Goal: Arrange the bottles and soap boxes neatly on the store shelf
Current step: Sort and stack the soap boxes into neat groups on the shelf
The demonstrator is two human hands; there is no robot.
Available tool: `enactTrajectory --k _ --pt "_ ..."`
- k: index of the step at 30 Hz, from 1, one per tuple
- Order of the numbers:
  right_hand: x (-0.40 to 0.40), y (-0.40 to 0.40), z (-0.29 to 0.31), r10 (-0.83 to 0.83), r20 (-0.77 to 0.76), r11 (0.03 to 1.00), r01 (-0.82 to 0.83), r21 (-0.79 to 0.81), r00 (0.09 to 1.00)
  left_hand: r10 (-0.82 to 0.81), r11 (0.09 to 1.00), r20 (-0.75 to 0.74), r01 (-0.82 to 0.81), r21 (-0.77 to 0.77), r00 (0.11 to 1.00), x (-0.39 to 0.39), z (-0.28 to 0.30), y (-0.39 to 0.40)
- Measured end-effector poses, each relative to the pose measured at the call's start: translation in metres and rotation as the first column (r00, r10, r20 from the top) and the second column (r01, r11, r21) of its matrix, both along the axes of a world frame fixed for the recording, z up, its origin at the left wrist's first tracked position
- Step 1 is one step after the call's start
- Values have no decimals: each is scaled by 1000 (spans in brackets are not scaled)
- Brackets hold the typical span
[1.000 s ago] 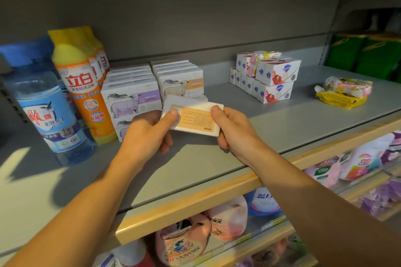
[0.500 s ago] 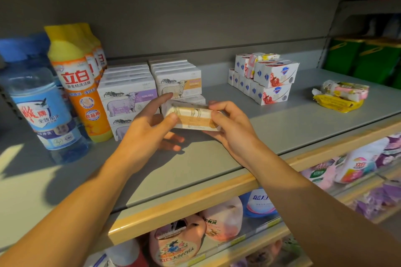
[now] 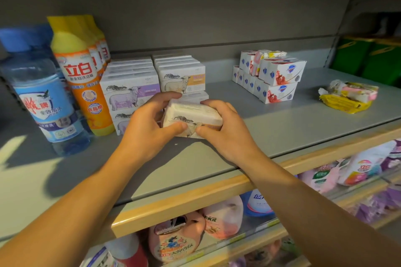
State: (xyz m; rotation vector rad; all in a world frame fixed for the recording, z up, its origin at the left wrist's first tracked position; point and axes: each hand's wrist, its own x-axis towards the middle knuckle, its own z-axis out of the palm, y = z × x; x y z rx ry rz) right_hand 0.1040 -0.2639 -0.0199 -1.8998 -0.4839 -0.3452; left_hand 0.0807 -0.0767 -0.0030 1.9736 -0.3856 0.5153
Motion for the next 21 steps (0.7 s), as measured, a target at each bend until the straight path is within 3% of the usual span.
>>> enactTrajectory --k 5,9,12,15,17,21 --pt "0 -12 7 -73 146 990 89 -107 987 -2 999 23 1 37 1000 2 -2 0" --pt "14 -29 22 -119 236 966 167 -197 964 113 976 -68 -98 195 991 7 -10 2" --pt "31 -28 37 -139 284 948 210 -238 949 180 893 -93 -124 432 979 7 -17 2" --pt "50 -20 47 -112 332 954 195 -228 937 131 755 -53 -65 653 990 4 -21 -2" --pt "64 -11 51 -64 352 954 161 -253 934 121 697 -53 -47 715 991 2 -22 -4" --pt "87 9 50 -45 406 902 212 -376 913 112 668 -18 -62 741 993 2 -23 -5"
